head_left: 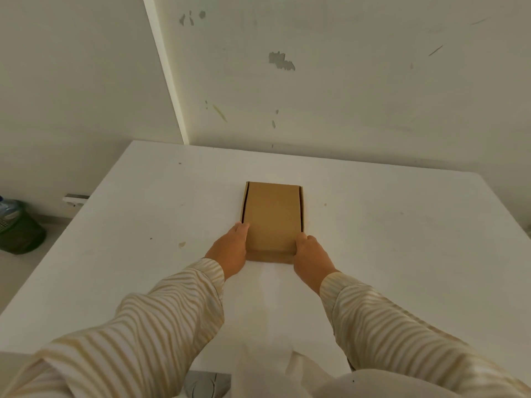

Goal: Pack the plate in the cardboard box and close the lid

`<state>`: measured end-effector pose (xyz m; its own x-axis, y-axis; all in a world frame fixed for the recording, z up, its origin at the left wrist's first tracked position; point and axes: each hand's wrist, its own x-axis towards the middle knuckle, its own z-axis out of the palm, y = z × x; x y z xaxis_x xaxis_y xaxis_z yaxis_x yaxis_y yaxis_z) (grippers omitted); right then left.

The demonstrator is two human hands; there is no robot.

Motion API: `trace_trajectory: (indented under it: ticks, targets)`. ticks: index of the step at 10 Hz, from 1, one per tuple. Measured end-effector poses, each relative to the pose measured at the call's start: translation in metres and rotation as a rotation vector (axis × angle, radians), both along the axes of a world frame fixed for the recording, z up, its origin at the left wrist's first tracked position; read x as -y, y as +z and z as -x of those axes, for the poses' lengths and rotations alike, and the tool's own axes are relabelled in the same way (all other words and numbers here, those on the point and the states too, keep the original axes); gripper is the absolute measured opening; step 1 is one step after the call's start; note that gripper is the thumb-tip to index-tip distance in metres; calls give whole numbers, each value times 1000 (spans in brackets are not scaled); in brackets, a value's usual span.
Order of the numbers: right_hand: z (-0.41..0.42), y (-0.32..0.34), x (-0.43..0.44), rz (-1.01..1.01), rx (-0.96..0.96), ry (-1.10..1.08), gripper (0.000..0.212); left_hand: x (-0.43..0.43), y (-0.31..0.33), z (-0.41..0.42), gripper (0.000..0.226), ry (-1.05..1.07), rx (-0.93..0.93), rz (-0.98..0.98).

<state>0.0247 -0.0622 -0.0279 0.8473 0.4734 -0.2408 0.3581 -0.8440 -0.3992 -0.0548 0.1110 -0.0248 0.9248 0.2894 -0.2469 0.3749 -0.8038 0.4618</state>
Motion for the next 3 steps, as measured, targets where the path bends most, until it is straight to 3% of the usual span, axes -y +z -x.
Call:
trace_trajectory:
  ticks: [2,3]
  targets:
    - [-1,4,6,17,-45,-15,13,7,6,2,72,-7,-72,-22]
    - [-7,18,4,-43,-31,-37,19,14,21,-5,69,-10,-10,-37]
